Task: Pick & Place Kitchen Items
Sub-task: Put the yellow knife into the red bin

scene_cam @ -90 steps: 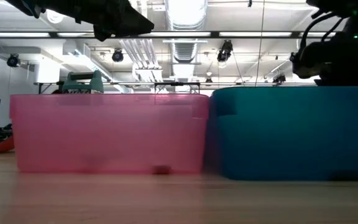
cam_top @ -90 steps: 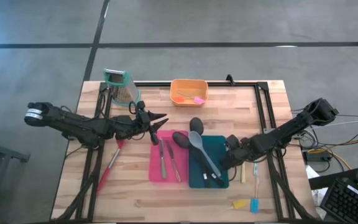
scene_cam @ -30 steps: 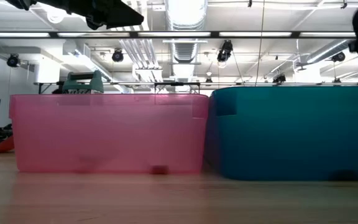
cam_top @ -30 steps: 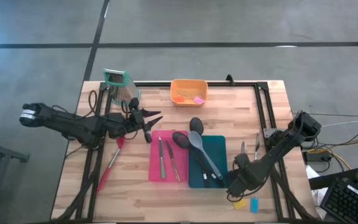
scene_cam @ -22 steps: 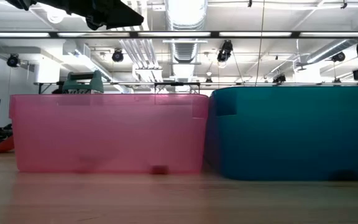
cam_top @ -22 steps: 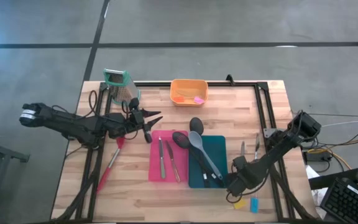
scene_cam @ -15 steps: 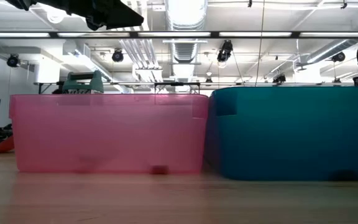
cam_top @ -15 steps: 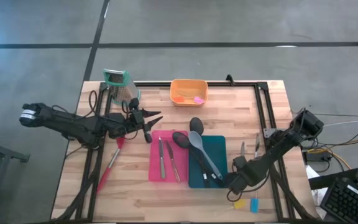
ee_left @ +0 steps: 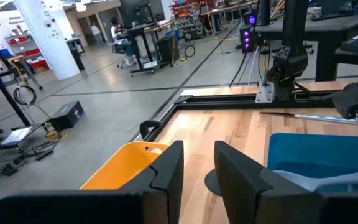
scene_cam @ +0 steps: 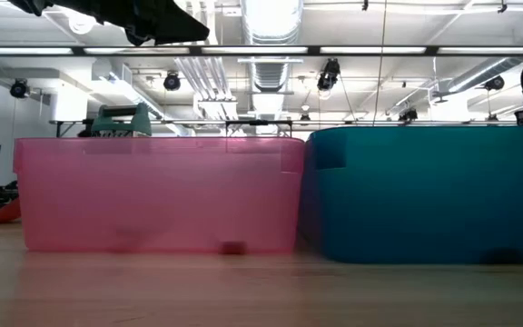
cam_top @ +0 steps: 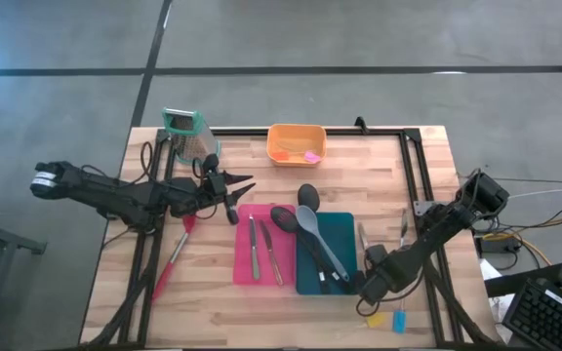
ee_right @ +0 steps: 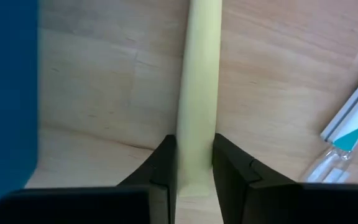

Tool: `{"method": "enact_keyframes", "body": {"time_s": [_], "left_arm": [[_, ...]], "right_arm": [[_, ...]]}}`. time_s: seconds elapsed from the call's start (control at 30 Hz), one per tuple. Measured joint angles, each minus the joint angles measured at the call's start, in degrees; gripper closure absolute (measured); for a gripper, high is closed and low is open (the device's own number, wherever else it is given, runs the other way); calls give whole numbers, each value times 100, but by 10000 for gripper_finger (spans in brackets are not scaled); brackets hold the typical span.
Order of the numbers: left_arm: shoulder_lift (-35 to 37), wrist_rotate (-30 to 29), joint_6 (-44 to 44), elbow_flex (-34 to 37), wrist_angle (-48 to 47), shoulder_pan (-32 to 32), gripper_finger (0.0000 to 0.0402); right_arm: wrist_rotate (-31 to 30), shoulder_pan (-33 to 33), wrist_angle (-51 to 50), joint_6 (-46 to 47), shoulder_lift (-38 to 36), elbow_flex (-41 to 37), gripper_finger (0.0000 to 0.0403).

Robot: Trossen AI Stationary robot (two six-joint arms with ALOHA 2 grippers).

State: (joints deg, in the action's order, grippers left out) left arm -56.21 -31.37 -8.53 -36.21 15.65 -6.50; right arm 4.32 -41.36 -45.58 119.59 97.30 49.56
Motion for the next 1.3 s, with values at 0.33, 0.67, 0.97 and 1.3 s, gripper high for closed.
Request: {"method": "enact_keyframes", "body": {"time_s": [0.33, 0.67, 0.97, 1.3], "left_arm": [[0, 1, 14, 0, 13, -4, 305], [0, 1, 19, 0, 0, -2, 307], [0, 4, 285, 2, -183, -2, 307], [0, 107, 645, 2, -331, -2, 305]], "right_arm": [[-615, -26, -859, 144, -383, -81, 343], [-1250, -30, -1494, 218, -974, -57, 343], [-2917, -26, -1678, -270, -1350, 335, 343], [-5062, 12, -2206, -1816, -1353, 1344, 343]]}}
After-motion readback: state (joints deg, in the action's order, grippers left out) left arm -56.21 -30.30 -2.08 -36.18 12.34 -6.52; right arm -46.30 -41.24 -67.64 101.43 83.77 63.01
